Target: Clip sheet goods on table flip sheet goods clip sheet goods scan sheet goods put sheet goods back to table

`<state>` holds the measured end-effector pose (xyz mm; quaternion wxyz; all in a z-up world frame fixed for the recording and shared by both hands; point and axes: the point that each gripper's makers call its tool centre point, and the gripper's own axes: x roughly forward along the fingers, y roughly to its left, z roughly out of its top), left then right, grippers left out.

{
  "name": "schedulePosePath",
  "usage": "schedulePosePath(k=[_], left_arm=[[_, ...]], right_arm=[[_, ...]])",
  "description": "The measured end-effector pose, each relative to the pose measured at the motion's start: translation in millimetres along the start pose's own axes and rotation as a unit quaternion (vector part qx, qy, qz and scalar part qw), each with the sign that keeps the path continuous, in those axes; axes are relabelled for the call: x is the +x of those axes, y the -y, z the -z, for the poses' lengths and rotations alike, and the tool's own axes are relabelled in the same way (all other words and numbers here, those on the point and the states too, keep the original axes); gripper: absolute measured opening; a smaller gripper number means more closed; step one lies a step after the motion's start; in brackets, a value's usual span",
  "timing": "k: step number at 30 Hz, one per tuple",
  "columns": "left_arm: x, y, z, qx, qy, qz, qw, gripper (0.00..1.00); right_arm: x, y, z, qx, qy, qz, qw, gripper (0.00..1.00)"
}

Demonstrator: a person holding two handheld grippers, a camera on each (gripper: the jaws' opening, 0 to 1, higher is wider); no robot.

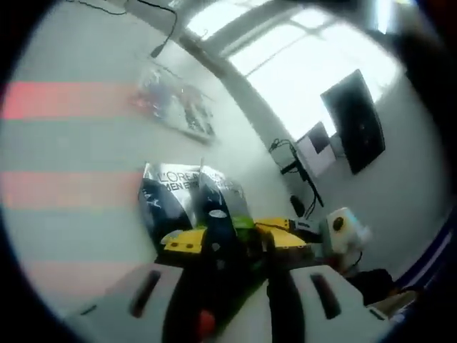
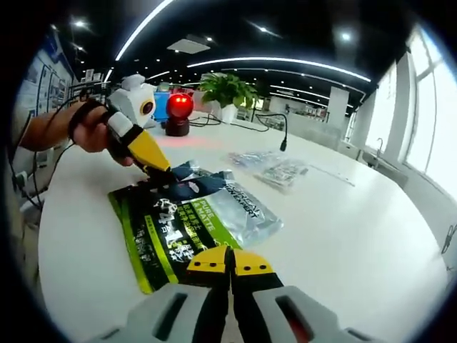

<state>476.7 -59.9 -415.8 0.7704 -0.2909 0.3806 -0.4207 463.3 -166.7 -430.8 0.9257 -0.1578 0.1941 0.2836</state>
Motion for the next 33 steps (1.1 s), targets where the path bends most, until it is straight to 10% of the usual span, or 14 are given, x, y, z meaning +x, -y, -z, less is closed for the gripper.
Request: schedulePosePath(k=[9, 33], left_arm=[[0, -0.7, -1.2, -0.045, -0.003, 0.013, 0.9989, 0.24], [0, 19.8, -7.2, -0.01, 0.001, 0.022, 0.9997, 0.14]], right_arm=[[0, 0, -0.2, -0.004, 0.0, 0.002, 1.0, 0.0], [0, -3, -1.0, -0.008, 0.014, 0.001, 0.9999, 0.0]])
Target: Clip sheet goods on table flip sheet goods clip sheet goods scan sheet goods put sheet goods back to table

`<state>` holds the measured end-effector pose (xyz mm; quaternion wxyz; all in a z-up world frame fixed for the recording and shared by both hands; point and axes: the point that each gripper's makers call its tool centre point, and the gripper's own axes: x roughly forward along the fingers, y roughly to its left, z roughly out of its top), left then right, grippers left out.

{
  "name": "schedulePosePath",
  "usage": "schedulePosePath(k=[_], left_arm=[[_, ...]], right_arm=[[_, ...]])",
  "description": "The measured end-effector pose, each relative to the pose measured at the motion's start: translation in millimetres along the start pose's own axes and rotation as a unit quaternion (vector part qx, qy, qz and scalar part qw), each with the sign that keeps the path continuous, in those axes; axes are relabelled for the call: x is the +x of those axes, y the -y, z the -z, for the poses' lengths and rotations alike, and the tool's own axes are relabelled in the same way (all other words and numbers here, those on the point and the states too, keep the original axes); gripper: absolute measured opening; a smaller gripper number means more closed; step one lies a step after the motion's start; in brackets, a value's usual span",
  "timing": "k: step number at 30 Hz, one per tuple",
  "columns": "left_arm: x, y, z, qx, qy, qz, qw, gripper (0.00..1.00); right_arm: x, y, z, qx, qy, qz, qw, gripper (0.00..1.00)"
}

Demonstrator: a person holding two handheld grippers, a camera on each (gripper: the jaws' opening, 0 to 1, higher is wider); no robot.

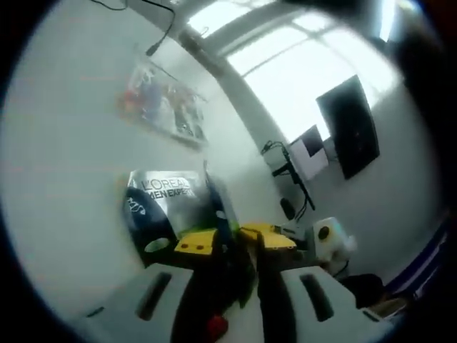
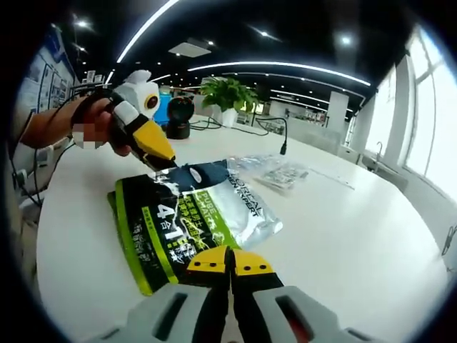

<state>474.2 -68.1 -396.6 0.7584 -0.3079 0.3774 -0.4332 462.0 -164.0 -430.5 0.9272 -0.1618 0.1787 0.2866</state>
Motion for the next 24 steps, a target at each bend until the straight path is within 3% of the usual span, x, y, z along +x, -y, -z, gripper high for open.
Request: schedulePosePath(k=[2, 8, 17, 24], left_arm=[[2, 4.2, -0.2, -0.014, -0.001, 0.011, 0.9998, 0.14], [9, 8.6, 3.4, -0.005, -0.011, 0.01, 0.9999, 0.14], [18, 18.3, 5.2, 0.045, -0.027, -0.004, 0.9986, 0.11], [23, 22.0, 8.0, 0.057, -0.037, -0.01, 0.9976, 0.09]], right_arm=[[0, 0, -0.1, -0.001, 0.001, -0.001, 1.0, 0.0], [1, 1, 0.0, 0.0, 0.005, -0.004, 1.0, 0.0], [1, 1, 0.0, 0.002, 0.01, -0.005, 0.9999, 0.0], [0, 1, 0.2, 0.006, 0.017, -0.005, 0.9998, 0.0]])
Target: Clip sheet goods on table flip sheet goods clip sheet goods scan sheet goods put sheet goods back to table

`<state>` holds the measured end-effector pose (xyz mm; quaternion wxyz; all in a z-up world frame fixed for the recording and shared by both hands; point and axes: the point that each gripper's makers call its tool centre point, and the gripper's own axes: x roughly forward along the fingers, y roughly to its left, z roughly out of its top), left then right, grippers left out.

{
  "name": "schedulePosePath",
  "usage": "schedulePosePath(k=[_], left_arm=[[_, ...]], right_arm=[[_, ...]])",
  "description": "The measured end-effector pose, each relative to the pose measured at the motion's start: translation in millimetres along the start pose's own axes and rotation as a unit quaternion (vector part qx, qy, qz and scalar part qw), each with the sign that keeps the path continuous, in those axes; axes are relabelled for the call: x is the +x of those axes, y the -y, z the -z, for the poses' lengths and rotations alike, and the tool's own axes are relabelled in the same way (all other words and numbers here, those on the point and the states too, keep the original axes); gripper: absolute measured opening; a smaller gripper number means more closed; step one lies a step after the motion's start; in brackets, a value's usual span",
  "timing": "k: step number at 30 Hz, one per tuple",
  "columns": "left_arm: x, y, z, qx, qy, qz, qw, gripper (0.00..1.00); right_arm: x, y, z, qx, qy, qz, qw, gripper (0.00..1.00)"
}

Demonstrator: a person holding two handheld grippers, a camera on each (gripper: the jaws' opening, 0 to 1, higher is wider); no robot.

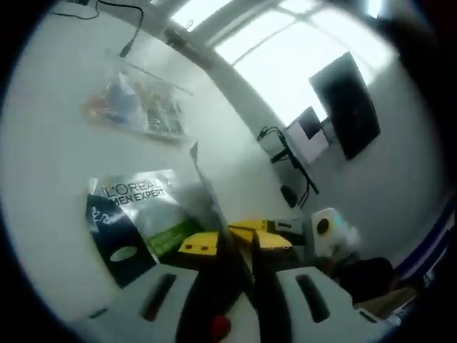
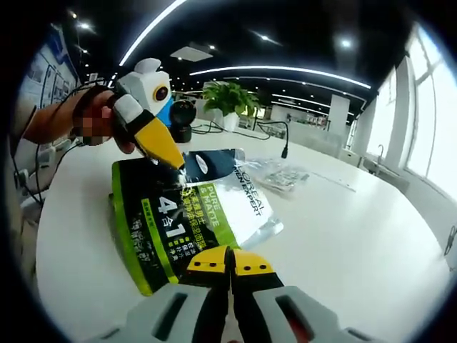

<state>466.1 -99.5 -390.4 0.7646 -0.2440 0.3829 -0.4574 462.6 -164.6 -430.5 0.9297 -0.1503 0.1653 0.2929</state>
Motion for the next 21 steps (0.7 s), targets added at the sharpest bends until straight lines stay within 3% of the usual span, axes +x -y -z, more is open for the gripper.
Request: schedulePosePath(k=[10, 21], left_arm=[[6, 9.8, -2.8, 0.011, -0.005, 0.001, 0.9999, 0.05], [10, 9.8, -1.5, 0.042, -0.014, -0.023, 0.9988, 0.0]], right_arm=[[0, 0, -0.5, -0.002, 0.004, 0.001, 1.0, 0.0], [0, -2, -1.3, -0.004, 0.01, 0.007, 0.9999, 0.0]])
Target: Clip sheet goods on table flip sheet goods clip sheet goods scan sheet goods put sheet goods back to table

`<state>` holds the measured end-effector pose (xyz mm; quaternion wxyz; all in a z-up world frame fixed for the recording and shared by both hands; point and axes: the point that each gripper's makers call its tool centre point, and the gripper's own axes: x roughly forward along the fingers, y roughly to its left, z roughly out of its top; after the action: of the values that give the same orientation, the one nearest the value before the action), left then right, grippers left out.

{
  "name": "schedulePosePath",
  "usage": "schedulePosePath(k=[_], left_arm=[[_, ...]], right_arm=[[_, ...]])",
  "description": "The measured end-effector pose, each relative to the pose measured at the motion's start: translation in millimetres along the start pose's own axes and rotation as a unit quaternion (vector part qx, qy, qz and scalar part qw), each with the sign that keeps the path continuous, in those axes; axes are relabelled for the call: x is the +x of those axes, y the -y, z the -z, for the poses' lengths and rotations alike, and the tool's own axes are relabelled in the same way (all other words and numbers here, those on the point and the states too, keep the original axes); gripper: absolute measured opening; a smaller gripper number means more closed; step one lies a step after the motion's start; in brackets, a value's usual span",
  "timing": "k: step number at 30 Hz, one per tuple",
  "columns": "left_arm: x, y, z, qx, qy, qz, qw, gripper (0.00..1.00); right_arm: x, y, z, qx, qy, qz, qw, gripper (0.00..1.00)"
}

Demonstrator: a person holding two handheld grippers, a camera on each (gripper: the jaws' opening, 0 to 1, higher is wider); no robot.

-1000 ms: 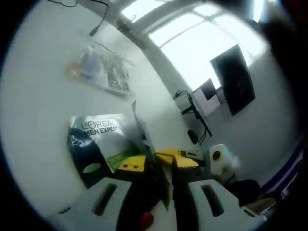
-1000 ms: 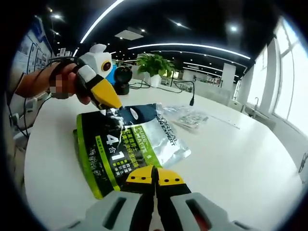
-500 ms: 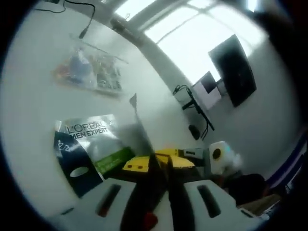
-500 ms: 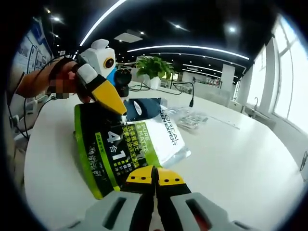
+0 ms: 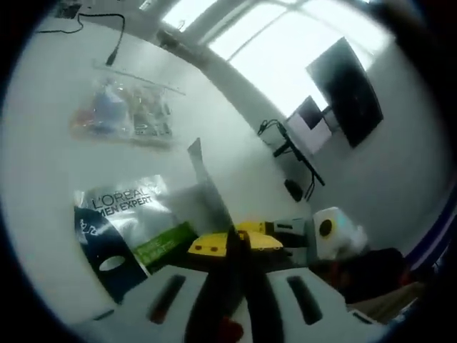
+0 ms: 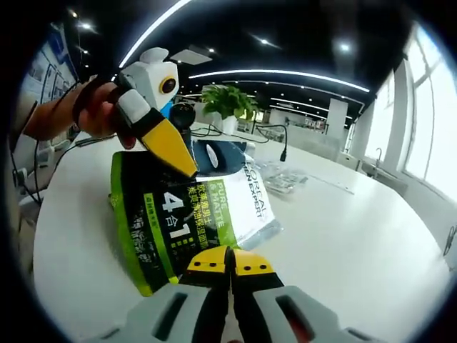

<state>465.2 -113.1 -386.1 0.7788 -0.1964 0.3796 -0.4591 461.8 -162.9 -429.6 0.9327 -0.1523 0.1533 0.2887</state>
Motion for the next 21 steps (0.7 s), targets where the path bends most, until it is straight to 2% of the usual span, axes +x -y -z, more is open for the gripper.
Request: schedulePosePath(k=[15, 21], left_arm=[[0, -2.1, -2.6, -0.006, 0.007, -0.026, 0.9996, 0.0], [-1, -3.0, -3.4, -0.019, 0.008, -0.026, 0.9994, 0.0]], right_arm=[[-1, 1, -1.7, -0.017, 0.003, 0.021, 0.9996, 0.0], [-13, -7, -12.2, -0.009, 0.027, 0.033, 0.999, 0.0]])
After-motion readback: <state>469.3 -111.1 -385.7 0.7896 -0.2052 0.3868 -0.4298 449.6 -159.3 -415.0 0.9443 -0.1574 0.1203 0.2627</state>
